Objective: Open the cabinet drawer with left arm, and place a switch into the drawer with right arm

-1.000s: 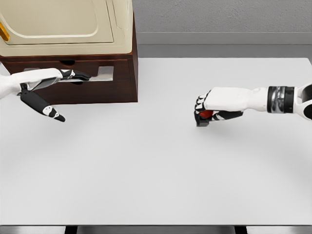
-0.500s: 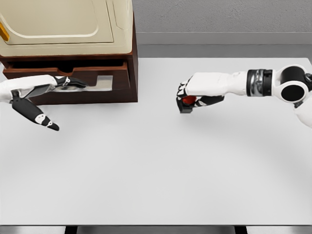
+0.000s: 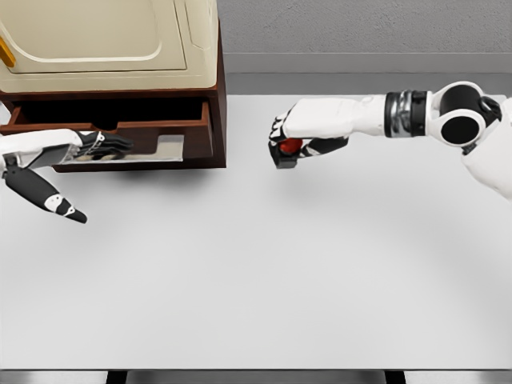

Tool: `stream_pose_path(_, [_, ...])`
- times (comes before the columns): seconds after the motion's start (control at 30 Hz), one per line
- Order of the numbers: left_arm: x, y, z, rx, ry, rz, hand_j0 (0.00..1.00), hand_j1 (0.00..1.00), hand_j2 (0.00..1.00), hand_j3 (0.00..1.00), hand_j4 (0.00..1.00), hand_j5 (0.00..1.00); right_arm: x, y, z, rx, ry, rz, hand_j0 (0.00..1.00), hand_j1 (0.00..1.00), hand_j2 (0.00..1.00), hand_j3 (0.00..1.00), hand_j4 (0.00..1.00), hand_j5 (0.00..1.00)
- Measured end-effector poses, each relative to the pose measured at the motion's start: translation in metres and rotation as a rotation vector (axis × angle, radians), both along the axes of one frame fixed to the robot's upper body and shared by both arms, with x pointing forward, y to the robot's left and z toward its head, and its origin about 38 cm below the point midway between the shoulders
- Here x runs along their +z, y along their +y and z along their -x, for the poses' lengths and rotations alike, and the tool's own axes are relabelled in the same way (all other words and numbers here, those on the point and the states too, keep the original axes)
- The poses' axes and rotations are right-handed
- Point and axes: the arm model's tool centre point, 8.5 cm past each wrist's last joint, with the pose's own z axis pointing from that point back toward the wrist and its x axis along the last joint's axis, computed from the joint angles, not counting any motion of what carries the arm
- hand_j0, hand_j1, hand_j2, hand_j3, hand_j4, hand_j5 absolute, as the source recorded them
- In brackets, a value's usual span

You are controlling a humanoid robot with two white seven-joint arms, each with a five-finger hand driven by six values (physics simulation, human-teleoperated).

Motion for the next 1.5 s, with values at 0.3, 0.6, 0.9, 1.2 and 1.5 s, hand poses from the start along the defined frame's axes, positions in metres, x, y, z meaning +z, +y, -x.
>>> stream_pose_path(0.3, [-0.002,0.007,0.006,0.025,0.046,0.043,1.0,1.0,1.0,1.0,1.0,1.0,0.021,0.009,-0.004,0.017,-0.044,-0.005,0.43,0.43,0.43,0.43,0.43,0.43])
stream_pose_path(0.6, [-0.002,0.013,0.01,0.046,0.076,0.067,1.0,1.0,1.0,1.0,1.0,1.0,0.04,0.015,-0.005,0.036,-0.087,-0.007,0.43,0.43,0.43,0.43,0.43,0.43])
stream_pose_path(0.9, [-0.001,0.019,0.015,0.063,0.11,0.099,1.0,1.0,1.0,1.0,1.0,1.0,0.066,0.03,0.005,0.098,-0.151,-0.001,0.43,0.43,0.43,0.43,0.43,0.43])
stream_pose_path(1.2, [-0.002,0.022,0.019,0.073,0.137,0.123,1.0,1.0,1.0,1.0,1.0,1.0,0.079,0.052,0.013,0.158,-0.182,-0.013,0.43,0.43,0.43,0.43,0.43,0.43])
stream_pose_path(1.5, [-0.003,0.023,0.021,0.08,0.156,0.144,1.0,1.0,1.0,1.0,1.0,1.0,0.09,0.078,0.017,0.209,-0.2,-0.033,0.43,0.43,0.43,0.43,0.43,0.43])
